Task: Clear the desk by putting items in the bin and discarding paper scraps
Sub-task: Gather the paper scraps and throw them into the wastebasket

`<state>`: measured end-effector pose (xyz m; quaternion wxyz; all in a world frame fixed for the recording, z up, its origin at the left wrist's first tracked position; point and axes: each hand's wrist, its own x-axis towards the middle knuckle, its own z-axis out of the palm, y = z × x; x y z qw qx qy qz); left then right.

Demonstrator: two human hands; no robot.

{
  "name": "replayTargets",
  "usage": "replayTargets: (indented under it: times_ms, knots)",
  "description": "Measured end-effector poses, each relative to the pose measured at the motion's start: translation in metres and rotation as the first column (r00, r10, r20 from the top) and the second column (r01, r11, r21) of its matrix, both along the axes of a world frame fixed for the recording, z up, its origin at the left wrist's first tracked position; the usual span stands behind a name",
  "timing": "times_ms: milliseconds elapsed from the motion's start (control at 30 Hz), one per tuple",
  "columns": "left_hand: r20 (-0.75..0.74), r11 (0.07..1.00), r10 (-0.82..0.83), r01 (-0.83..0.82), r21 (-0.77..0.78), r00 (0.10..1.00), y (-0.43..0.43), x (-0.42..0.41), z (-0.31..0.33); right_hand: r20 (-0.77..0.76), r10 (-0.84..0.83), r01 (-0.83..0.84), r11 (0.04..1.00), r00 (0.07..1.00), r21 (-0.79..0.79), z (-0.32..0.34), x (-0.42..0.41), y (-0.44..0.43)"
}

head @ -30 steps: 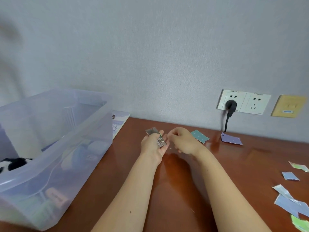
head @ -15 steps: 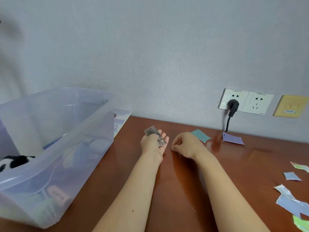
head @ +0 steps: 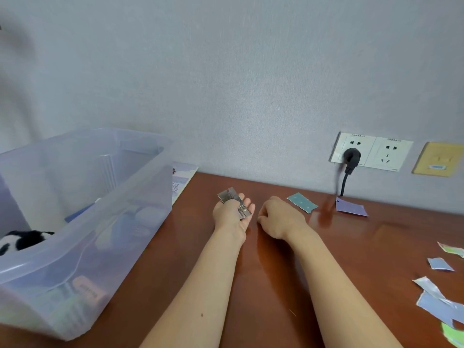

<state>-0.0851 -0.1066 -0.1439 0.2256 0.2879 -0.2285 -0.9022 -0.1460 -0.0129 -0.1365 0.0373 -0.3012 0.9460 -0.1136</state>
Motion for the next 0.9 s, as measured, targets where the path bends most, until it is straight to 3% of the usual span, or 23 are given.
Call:
replayTargets:
  times_ms: [300, 467, 567, 767, 900]
  knots:
    - [-0.006, 1.000, -0.018, 0.018, -0.010, 1.000, 0.000, -0.001, -0.001, 0.052, 0.052, -0.056, 0.997, 0.997, 0.061, -0.001, 0.003, 0.002]
    - [-0.009, 0.999, -0.031, 0.031, -0.014, 0.999, -0.001, -0.003, -0.001, 0.211, 0.099, -0.025, 0.943, 0.972, -0.331, 0.008, -0.003, 0.013]
    - [-0.017, 0.997, -0.073, 0.073, -0.019, 0.997, 0.003, -0.001, 0.003, 0.222, 0.156, -0.052, 0.909, 0.963, -0.414, 0.018, 0.000, 0.013]
    - [-0.038, 0.999, -0.043, 0.044, 0.009, 0.998, 0.000, -0.001, 0.005, 0.104, 0.034, 0.001, 0.947, 0.994, -0.322, 0.011, -0.011, 0.009]
    - [-0.041, 0.999, -0.031, 0.032, 0.028, 0.999, -0.003, -0.002, 0.002, 0.193, -0.001, 0.045, 0.973, 0.981, -0.226, 0.003, -0.010, 0.011]
